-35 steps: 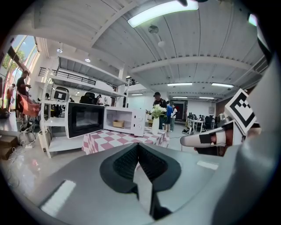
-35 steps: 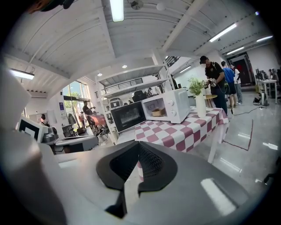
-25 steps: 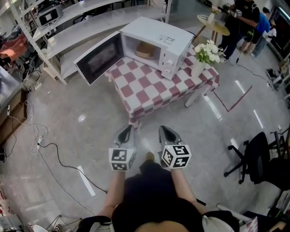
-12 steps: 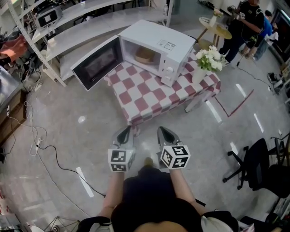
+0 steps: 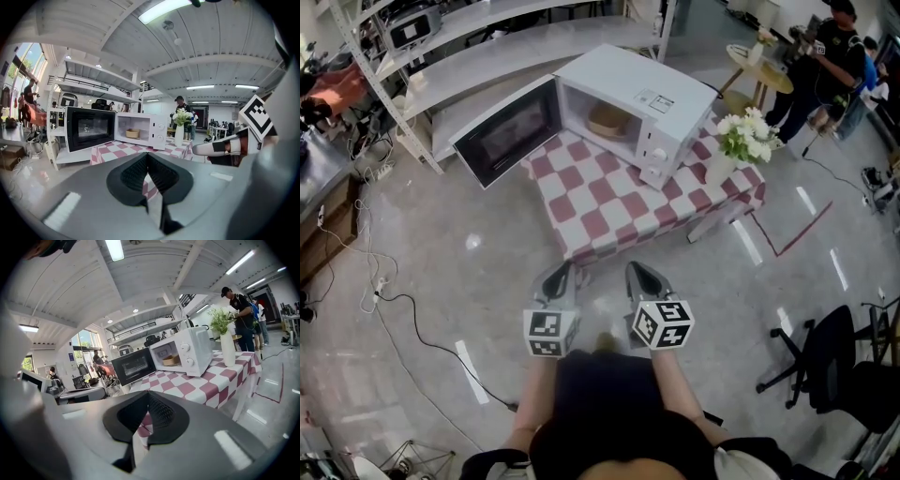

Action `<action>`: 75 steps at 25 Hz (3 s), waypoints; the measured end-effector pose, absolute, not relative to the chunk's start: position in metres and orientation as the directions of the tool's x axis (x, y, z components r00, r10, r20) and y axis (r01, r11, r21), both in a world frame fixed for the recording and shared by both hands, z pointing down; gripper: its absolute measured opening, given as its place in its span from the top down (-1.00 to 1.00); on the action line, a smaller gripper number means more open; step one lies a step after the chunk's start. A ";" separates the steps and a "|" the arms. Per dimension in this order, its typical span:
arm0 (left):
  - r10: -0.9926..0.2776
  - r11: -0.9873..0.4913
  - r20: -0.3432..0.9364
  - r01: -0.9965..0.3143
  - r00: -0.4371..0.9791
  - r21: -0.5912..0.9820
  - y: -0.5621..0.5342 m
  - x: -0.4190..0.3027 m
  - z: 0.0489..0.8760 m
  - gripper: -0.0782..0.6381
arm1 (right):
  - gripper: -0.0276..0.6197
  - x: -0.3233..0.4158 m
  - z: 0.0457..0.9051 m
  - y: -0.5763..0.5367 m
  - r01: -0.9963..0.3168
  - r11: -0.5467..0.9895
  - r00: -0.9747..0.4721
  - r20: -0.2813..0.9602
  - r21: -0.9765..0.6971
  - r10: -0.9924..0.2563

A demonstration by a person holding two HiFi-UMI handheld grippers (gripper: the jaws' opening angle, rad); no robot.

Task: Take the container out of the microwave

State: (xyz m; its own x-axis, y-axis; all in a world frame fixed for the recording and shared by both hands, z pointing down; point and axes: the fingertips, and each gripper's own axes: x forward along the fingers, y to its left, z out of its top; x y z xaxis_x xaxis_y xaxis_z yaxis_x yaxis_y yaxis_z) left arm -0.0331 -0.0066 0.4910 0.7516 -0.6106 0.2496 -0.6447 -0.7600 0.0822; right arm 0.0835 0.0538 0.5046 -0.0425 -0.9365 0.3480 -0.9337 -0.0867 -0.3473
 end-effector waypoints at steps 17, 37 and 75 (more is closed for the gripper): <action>-0.606 -0.767 0.260 -0.639 0.751 0.059 -0.009 -0.031 0.489 0.76 | 0.91 0.078 0.506 0.040 -0.898 -0.080 -0.079 0.336 -0.434 -0.938; -0.628 -0.746 0.258 -0.663 0.734 0.071 -0.019 -0.034 0.489 0.76 | 0.91 0.072 0.506 0.027 -0.916 -0.054 -0.097 0.349 -0.398 -0.932; -0.633 -0.734 0.261 -0.672 0.729 0.099 -0.183 0.043 0.476 0.76 | 0.91 0.153 0.499 -0.125 -0.929 -0.079 -0.069 0.381 -0.361 -0.922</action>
State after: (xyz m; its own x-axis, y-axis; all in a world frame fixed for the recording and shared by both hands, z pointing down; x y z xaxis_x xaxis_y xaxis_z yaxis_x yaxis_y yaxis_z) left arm 0.0426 -0.1827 0.4762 0.7291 -0.6327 0.2608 -0.6722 -0.7338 0.0989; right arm 0.1534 -0.1253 0.4995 -0.0694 -0.9218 0.3813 -0.9292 -0.0794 -0.3610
